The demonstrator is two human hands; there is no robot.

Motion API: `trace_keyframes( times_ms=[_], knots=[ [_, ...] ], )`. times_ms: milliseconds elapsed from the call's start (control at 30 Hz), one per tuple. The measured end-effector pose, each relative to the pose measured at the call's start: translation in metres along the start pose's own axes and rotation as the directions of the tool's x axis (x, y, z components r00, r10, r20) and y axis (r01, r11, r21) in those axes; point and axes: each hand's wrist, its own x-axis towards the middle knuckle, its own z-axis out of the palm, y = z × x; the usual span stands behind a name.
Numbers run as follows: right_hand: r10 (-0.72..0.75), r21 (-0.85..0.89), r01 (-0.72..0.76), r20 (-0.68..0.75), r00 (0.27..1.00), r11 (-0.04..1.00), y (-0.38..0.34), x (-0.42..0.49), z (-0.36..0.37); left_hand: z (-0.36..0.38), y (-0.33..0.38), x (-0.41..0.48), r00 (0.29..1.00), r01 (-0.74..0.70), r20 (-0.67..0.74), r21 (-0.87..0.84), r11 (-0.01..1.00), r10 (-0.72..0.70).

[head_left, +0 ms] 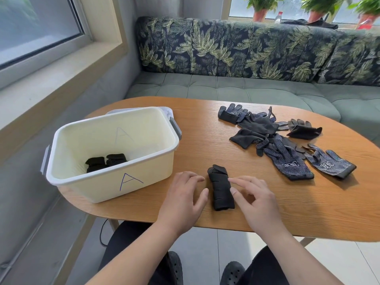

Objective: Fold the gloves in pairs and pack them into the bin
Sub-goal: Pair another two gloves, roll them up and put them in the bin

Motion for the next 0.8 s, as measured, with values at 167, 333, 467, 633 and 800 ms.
trace_keyframes(
  times_ms=[167,333,467,633,800],
  knots=[
    [0.0,-0.057,0.004,0.076,0.997,0.998,0.004,0.002,0.004,-0.001,0.002,0.009,0.995,0.089,0.05,0.031,0.996,-0.09],
    [0.007,-0.059,-0.002,0.069,0.998,0.998,0.002,0.004,0.003,0.001,0.026,0.028,0.947,0.237,0.198,0.101,0.966,-0.253],
    [0.011,-0.053,-0.008,0.06,0.998,0.999,0.002,0.003,0.002,0.007,0.045,0.043,0.886,0.369,0.301,0.004,0.929,-0.353],
    [0.022,-0.042,-0.021,0.034,0.999,0.999,-0.002,0.003,-0.001,0.002,0.061,0.054,0.859,0.459,0.314,-0.125,0.88,-0.404],
    [0.187,0.157,-0.188,0.025,0.982,0.969,-0.005,0.006,-0.005,0.004,0.056,0.054,0.763,0.645,0.356,-0.386,0.659,-0.539]
  ],
)
